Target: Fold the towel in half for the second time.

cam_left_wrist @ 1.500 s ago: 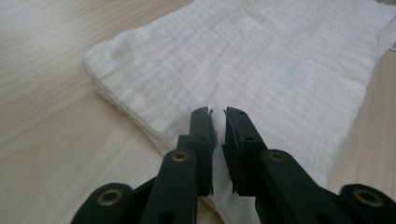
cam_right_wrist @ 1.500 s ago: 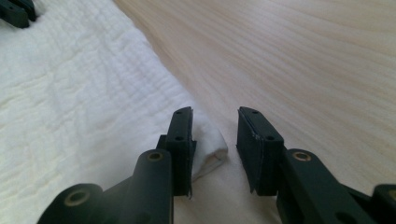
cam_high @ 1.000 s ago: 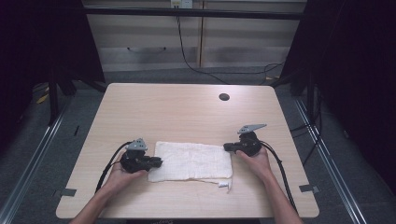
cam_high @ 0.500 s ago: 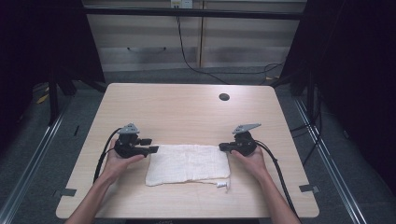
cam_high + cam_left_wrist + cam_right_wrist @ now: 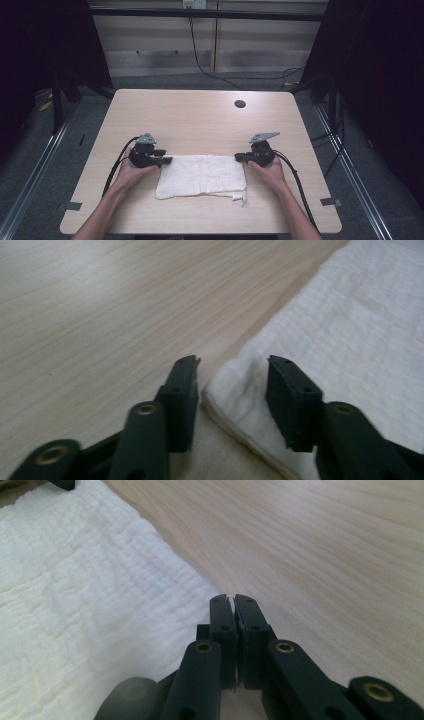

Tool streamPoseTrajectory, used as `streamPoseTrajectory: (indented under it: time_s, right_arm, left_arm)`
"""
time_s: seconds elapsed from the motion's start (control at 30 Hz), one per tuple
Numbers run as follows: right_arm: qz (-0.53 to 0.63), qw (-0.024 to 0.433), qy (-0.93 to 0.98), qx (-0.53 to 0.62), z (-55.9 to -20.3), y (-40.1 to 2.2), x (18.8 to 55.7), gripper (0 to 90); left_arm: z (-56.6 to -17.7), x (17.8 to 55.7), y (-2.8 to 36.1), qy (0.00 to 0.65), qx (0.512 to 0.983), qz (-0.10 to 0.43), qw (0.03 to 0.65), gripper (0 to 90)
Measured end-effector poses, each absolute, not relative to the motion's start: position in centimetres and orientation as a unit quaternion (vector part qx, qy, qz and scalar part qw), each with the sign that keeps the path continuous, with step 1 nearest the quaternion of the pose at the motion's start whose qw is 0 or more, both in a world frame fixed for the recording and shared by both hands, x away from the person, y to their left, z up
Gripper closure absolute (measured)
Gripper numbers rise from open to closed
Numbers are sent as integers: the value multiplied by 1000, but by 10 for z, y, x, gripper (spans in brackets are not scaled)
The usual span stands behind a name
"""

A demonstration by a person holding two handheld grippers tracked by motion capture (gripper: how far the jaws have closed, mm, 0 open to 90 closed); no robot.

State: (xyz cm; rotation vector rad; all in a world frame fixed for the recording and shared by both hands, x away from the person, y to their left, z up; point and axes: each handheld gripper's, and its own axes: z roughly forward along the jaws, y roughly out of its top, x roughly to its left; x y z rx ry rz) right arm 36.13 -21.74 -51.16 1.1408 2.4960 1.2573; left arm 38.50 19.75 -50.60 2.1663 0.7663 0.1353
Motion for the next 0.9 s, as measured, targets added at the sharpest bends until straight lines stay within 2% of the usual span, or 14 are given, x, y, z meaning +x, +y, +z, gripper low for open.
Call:
streamPoseTrajectory:
  time_s: [0.07,0.23,0.47,0.9]
  right_arm:
    - [418,62,823,379,-512,-218,362,881]
    - [421,58,820,384,-513,-219,363,881]
    - [430,67,816,381,-506,-218,359,882]
    - [467,99,800,365,-475,-225,346,881]
  left_arm:
    - [-506,382,197,294,864,70,402,689]
    - [-507,377,202,293,863,63,407,829]
    - [-505,376,202,308,854,57,415,850]
    - [-470,368,210,299,818,63,488,851]
